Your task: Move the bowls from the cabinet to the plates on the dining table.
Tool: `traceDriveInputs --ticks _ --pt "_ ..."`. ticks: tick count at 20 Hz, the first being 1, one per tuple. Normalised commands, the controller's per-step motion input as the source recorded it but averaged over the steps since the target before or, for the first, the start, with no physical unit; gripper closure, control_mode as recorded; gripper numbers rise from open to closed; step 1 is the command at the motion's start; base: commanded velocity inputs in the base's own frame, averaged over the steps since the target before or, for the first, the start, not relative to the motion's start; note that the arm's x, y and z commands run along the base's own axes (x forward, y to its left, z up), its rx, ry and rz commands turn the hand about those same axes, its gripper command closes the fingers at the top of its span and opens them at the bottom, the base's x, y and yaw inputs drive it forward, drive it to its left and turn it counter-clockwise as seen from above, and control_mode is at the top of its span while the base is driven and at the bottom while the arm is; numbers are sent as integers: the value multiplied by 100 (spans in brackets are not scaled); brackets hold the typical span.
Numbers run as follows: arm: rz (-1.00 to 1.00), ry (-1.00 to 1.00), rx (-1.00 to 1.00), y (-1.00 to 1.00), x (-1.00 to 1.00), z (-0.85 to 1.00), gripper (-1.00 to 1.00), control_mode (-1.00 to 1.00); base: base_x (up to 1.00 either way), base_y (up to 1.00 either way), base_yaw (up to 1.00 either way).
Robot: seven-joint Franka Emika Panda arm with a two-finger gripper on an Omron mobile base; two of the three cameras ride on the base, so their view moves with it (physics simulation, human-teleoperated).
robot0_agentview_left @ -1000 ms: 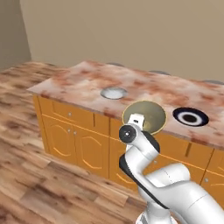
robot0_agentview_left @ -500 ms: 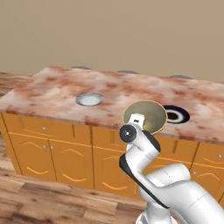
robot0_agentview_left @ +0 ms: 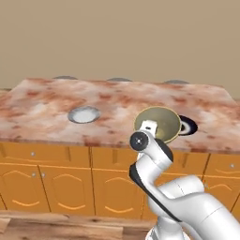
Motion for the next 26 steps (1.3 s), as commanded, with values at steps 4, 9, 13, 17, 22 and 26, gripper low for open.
traceDriveInputs --ticks 4,9,13,17,22,26 --pt "0 0 0 0 0 0 100 100 86 33 -9" --pt "0 0 0 0 0 0 100 100 28 43 -14" --pt "0 0 0 0 0 0 100 100 -18 71 -25" --pt "0 0 0 0 0 0 100 100 -12 76 -48" --pt "0 0 0 0 0 0 100 100 0 64 -46" --pt "0 0 0 0 0 0 100 100 7 54 -16"
